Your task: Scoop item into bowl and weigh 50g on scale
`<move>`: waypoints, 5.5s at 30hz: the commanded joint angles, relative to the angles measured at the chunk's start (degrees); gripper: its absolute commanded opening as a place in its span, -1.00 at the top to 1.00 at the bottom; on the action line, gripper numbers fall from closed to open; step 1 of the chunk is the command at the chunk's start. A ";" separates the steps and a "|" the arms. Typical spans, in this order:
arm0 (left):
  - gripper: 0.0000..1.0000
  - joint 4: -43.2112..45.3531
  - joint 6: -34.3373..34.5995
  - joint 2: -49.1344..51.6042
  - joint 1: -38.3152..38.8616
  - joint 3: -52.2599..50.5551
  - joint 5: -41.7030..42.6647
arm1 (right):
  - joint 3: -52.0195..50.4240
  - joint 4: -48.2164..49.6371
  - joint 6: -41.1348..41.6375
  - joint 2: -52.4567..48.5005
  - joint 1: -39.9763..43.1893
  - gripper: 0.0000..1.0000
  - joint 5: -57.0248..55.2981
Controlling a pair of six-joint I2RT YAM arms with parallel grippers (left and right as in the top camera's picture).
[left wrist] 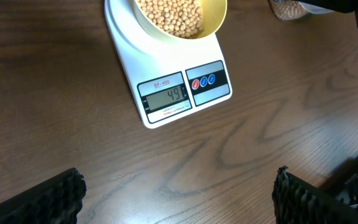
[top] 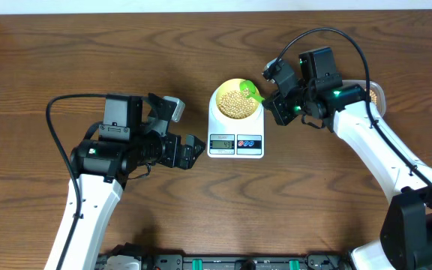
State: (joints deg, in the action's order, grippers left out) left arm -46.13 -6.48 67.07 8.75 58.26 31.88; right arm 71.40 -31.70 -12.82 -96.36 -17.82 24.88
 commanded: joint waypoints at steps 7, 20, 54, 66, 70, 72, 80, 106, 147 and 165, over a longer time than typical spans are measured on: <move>-0.96 -0.09 -1.01 0.02 0.11 0.11 0.92 | 0.11 0.20 -0.55 1.05 -1.03 0.98 0.63; -0.96 -0.09 -1.01 0.02 0.11 0.11 0.92 | 0.11 0.09 0.11 1.05 -2.49 0.98 1.27; -0.95 -0.09 -1.01 0.02 0.11 0.11 0.92 | 0.11 1.29 2.05 1.05 -2.08 0.98 -0.55; -0.96 -0.09 -1.01 0.02 0.11 0.11 0.92 | 0.11 0.00 -2.05 1.05 -2.58 0.98 -0.55; -0.96 -0.09 -1.01 0.02 0.11 0.11 0.92 | 0.11 0.72 -2.03 1.05 -2.40 0.98 -0.76; -0.96 -0.09 -1.01 0.02 0.11 0.11 0.92 | 0.11 1.07 -2.03 1.05 -2.62 0.98 0.00; -0.96 -0.09 -1.01 0.02 0.11 0.09 0.92 | 0.11 0.79 -3.28 1.05 -3.96 0.98 -2.99; -0.96 -0.09 -1.01 0.02 0.11 0.11 0.92 | 0.11 -0.11 -2.67 1.05 -3.48 0.98 -3.02; -0.96 -0.09 -0.98 0.02 0.11 0.11 0.92 | 0.11 1.14 -2.43 1.05 -4.35 0.98 -2.08; -0.96 -0.09 -1.01 0.02 0.11 0.11 0.92 | 0.11 1.88 0.79 1.05 -4.24 0.98 -4.44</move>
State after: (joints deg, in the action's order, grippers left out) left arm -46.13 -6.48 67.07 8.75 58.26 31.88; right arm 71.40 -30.00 -14.06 -96.36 -22.09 20.78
